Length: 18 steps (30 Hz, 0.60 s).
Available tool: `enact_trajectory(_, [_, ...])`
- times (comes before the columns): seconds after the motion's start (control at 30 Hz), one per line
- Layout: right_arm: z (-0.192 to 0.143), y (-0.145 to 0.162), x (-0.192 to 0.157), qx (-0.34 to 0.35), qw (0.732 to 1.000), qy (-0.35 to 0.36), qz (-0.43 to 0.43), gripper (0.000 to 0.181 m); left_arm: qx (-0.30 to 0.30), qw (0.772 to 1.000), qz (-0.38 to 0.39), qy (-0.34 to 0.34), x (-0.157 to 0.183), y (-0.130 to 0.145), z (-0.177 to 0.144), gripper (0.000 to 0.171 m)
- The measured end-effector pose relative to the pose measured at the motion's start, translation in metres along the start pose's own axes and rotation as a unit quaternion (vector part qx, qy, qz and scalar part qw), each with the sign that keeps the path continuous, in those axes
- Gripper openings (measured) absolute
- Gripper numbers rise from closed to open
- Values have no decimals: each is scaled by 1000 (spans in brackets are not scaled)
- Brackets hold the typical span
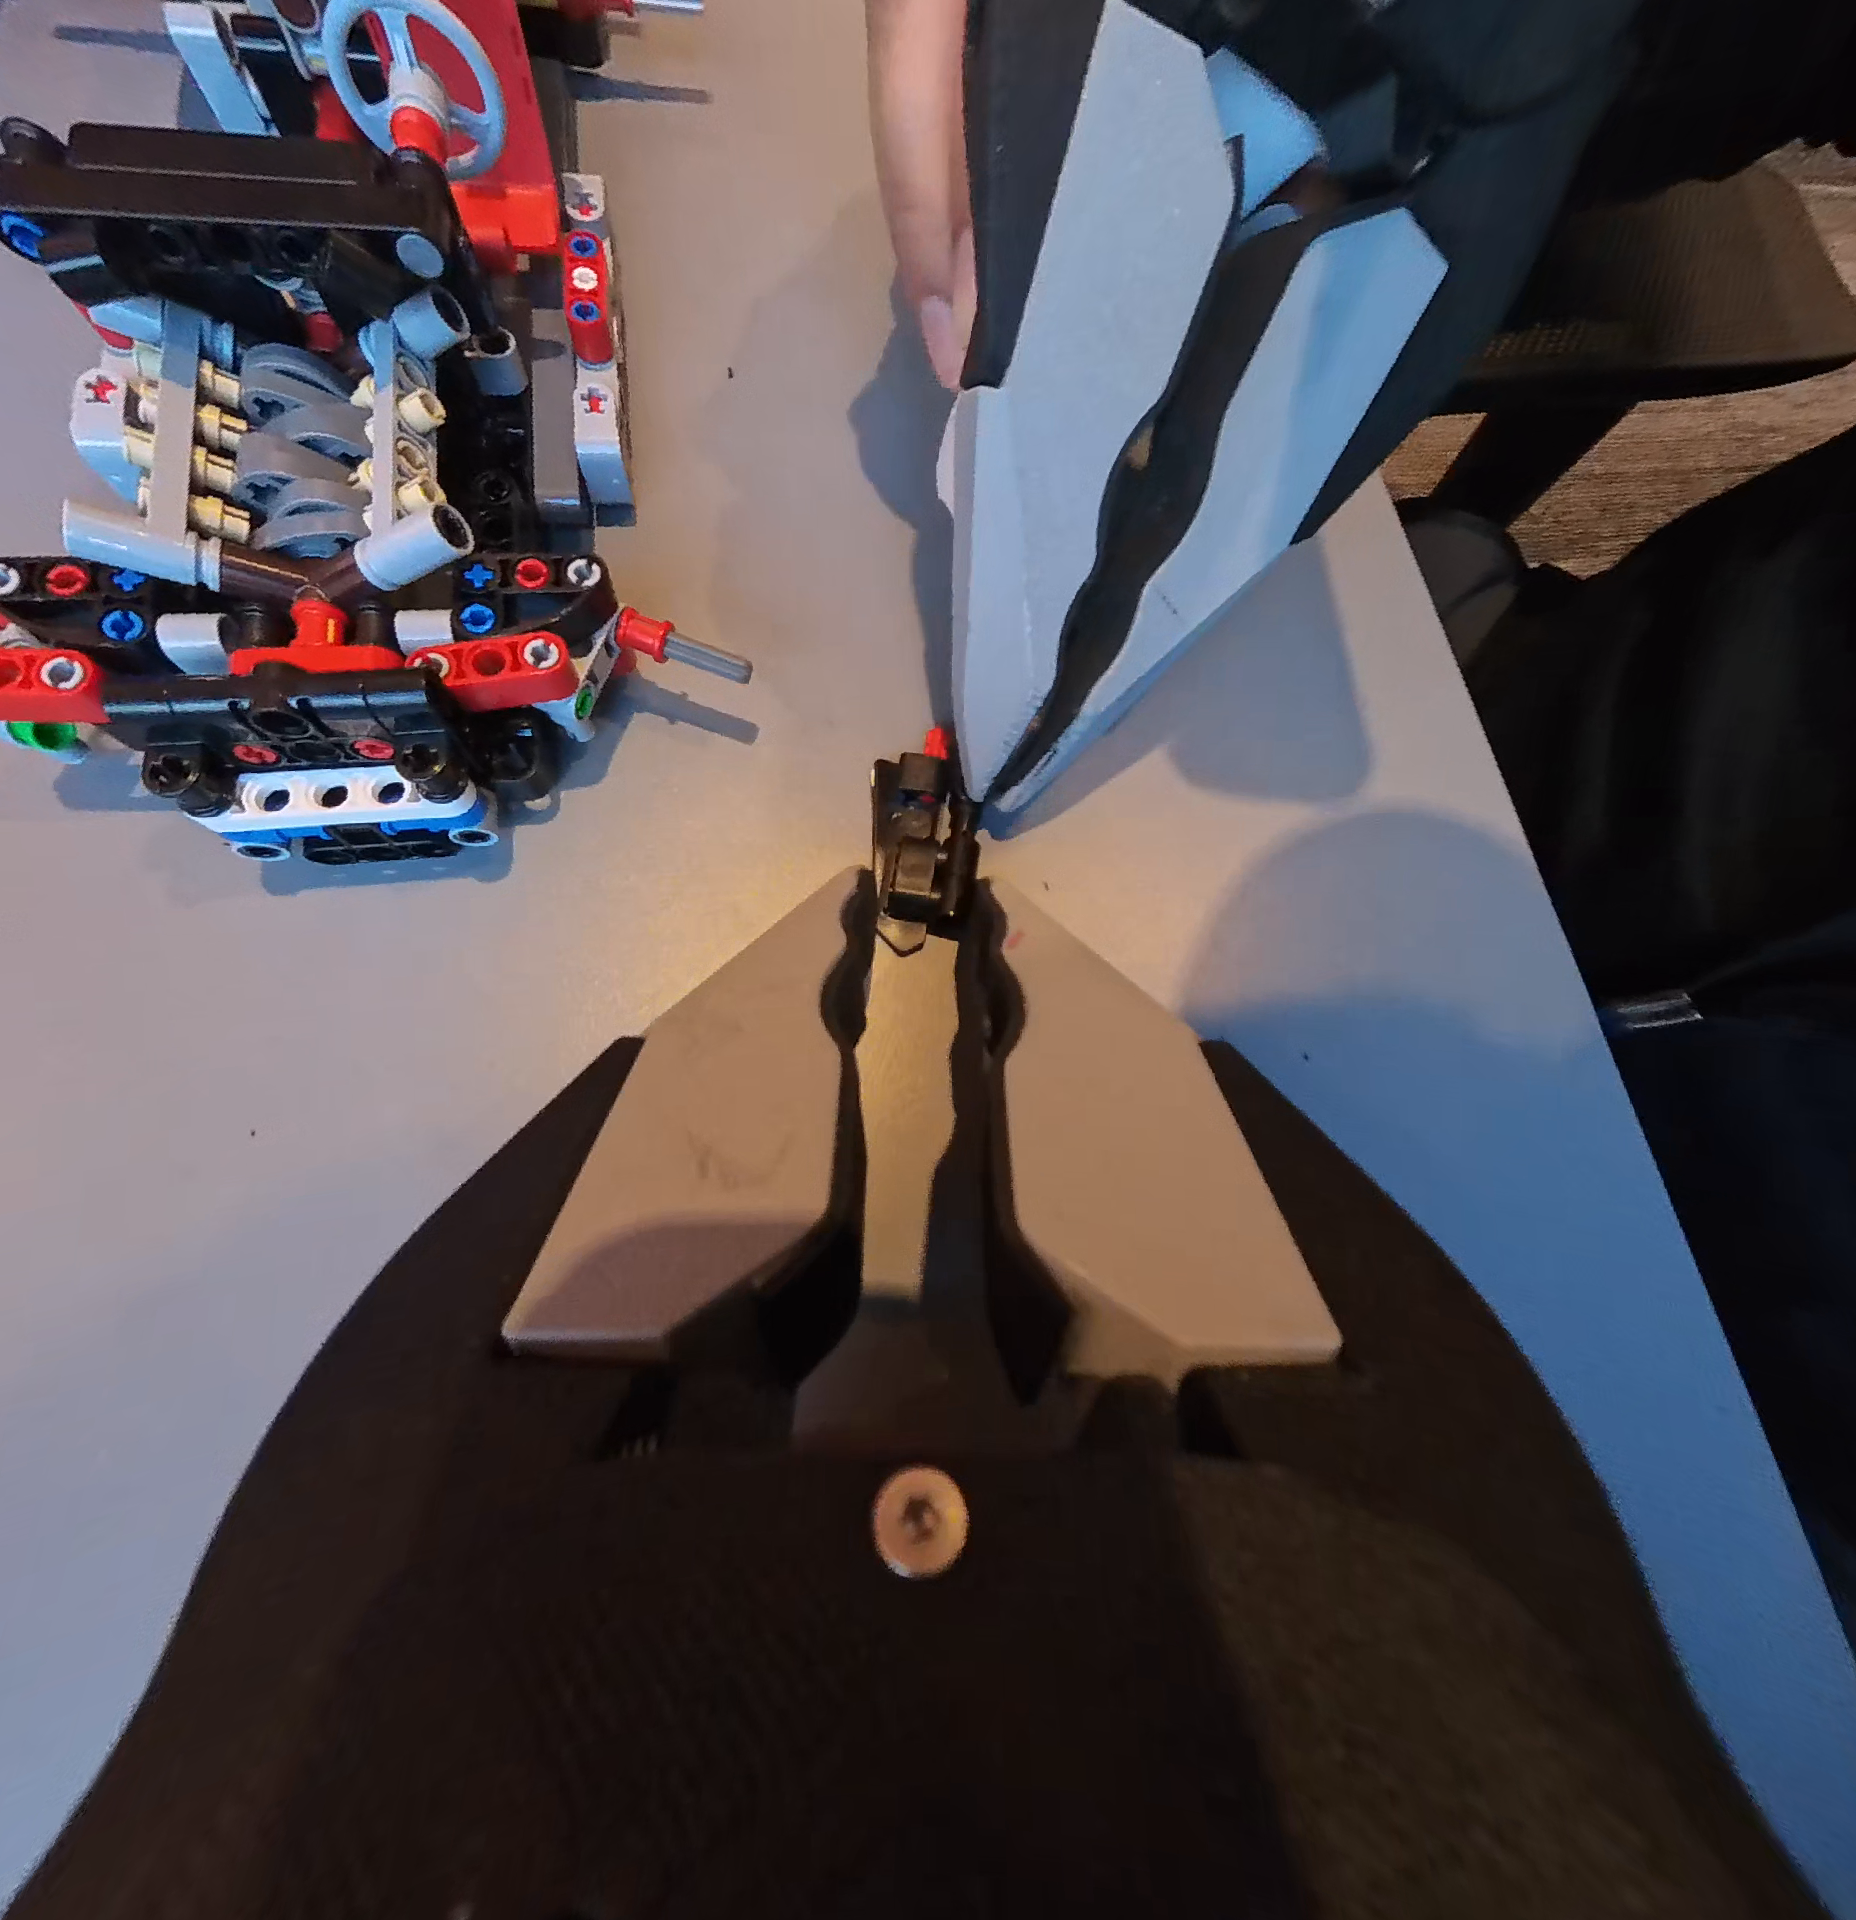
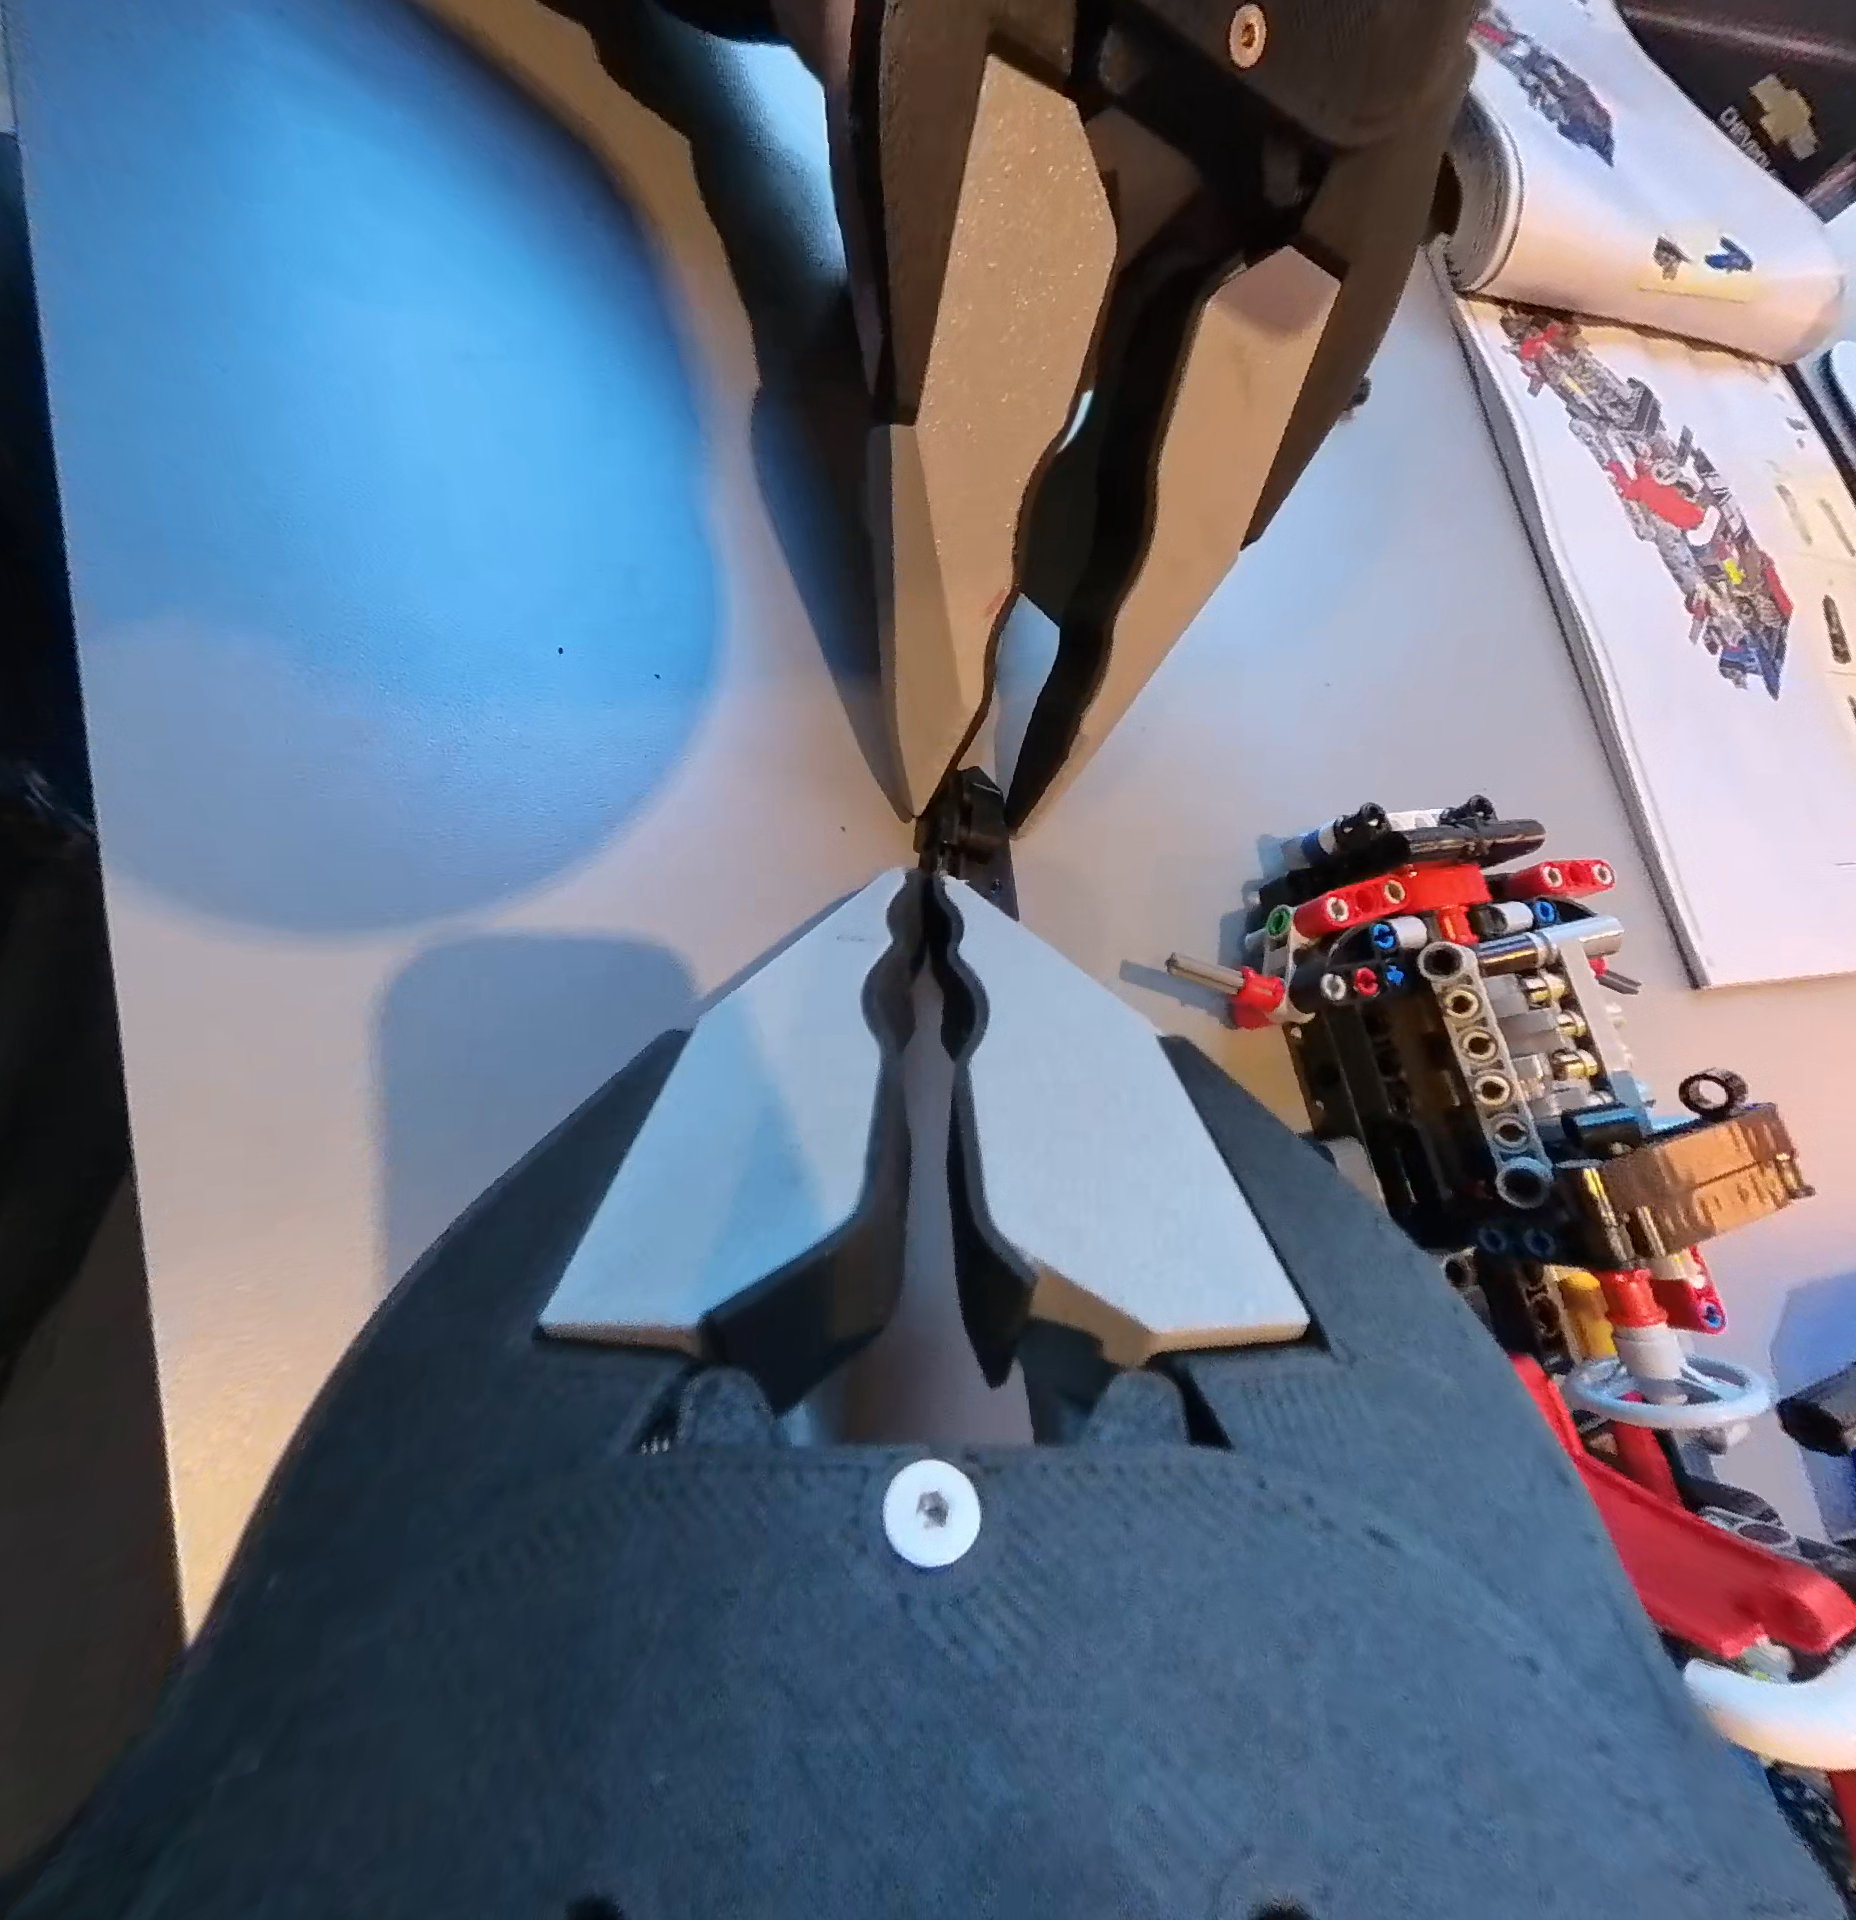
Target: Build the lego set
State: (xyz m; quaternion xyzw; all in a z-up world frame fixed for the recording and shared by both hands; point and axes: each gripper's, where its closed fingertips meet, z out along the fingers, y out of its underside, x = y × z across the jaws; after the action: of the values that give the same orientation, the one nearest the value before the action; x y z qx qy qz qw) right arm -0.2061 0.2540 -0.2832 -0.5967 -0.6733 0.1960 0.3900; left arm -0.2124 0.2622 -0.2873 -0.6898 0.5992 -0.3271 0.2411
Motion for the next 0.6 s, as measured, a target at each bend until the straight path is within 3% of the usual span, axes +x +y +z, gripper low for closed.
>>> enact_trajectory(0.3, [-1,-2,-1,2,1000,-1,8,0,0,1000,-2,2,0,0,0,15])
enact_trajectory(0.37, [-1,-2,0,4,1000,-3,15,11,0,1000,-2,2,0,0,0,15])
enact_trajectory(0.6, [-5,1,3,-3,999,9,34,8,1,1000,-5,5,0,0,0,15])
